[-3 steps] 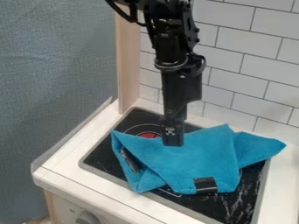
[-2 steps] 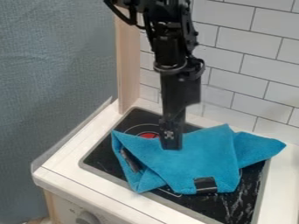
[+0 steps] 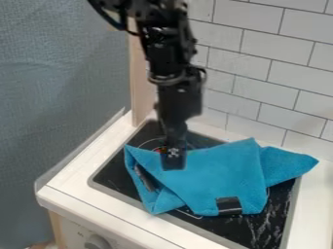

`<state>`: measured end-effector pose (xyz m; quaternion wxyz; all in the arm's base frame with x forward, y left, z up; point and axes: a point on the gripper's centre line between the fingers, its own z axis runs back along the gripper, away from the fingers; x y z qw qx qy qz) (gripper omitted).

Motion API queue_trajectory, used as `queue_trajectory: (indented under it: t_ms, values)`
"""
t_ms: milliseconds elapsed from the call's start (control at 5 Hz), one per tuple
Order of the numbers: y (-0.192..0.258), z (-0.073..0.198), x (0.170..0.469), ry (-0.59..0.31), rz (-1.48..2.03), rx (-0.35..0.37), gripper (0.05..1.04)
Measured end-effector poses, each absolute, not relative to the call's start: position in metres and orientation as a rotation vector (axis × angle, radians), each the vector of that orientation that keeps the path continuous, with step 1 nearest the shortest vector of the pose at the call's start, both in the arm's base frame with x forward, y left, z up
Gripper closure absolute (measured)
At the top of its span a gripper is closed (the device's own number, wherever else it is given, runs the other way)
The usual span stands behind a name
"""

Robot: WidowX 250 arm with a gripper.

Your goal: Fold the cloth from bottom left to top right

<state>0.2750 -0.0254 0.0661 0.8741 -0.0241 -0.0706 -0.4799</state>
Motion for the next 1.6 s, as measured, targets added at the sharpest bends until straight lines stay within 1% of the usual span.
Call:
queue_trajectory:
  t_ms: [200,400,600,800,1000,1200,1400,1600]
  values:
    - [-0.008,0.065,0.262,-0.096,-0.768,-0.013,0.085]
    - [0.014,0.054,0.254,-0.098,-0.516,-0.018,0.085]
    - [0.035,0.040,0.246,-0.177,-0.269,-0.019,0.085]
    - [0.044,0.037,0.251,-0.233,-0.024,0.012,0.085]
    - [0.051,0.026,0.252,-0.220,0.239,0.022,0.085]
    - [0.057,0.017,0.258,-0.190,0.491,0.055,0.085]
    - [0.059,0.007,0.271,-0.170,0.522,0.054,0.084]
    - [0.056,0.002,0.279,-0.167,0.533,0.044,0.085]
